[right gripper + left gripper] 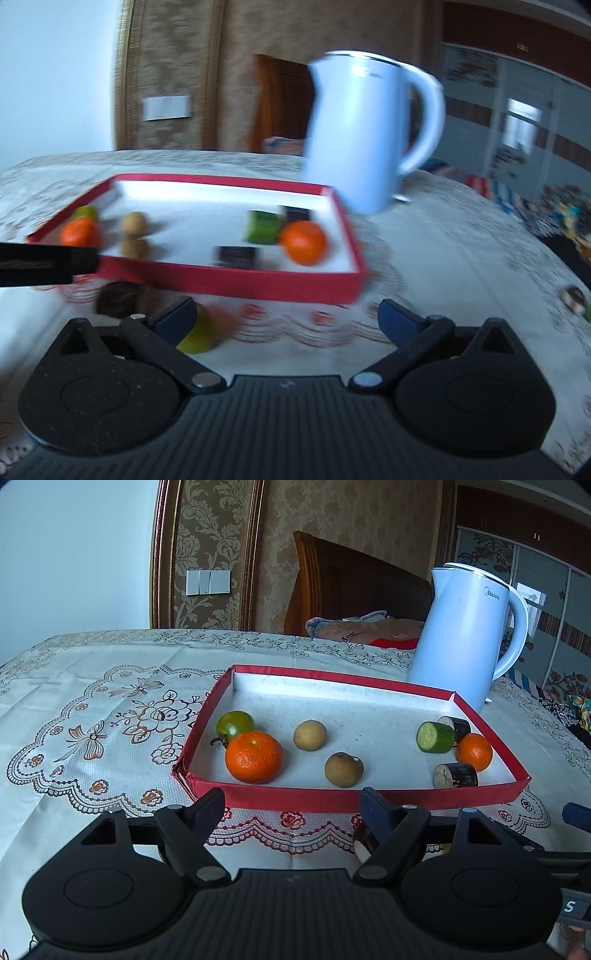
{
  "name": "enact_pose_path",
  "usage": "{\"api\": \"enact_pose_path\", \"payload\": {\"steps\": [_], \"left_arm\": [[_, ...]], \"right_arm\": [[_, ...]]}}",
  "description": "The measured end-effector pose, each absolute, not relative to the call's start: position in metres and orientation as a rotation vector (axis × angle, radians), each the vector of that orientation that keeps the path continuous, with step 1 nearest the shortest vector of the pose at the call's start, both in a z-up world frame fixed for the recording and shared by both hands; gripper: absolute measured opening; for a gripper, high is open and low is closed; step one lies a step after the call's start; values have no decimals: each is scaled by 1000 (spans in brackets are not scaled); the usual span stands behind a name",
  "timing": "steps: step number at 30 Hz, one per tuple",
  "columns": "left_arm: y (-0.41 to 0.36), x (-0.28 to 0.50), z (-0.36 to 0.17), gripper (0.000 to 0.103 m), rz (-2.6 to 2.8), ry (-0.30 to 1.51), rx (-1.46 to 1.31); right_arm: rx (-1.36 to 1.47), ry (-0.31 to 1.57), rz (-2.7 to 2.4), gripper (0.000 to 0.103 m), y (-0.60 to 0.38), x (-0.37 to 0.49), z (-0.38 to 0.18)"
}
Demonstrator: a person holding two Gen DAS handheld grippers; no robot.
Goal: Organize fruits
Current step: 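Move the right gripper to the yellow-green round fruit while the left gripper approaches the dark round fruit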
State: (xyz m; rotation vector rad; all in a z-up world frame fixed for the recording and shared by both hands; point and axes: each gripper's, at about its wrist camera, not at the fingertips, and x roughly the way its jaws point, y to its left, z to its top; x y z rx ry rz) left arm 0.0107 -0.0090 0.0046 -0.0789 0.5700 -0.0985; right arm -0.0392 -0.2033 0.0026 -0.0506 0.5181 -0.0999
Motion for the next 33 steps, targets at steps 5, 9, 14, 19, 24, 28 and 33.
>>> {"api": "enact_pose_path", "payload": {"steps": [5,9,14,19,24,28,33], "left_arm": [[-10,11,4,80,-95,572,-76],[-8,11,5,80,-98,575,-85],[-5,12,5,80,-95,579,-106],[-4,13,5,80,-103,586,-118],[-5,12,5,80,-108,580,-110],[-6,11,6,80,-112,581,-106],[-8,10,5,80,-108,577,-91]], "right_arm": [[47,563,32,103,-212,-37,-1],[17,575,61,103,-200,-31,-2],[-33,572,113,103,-182,-33,1],[-122,572,98,103,-162,-30,0],[-115,641,97,74,-166,-18,-5],[-38,667,115,71,-183,-17,-9],[0,653,110,71,-188,-16,-9]]}}
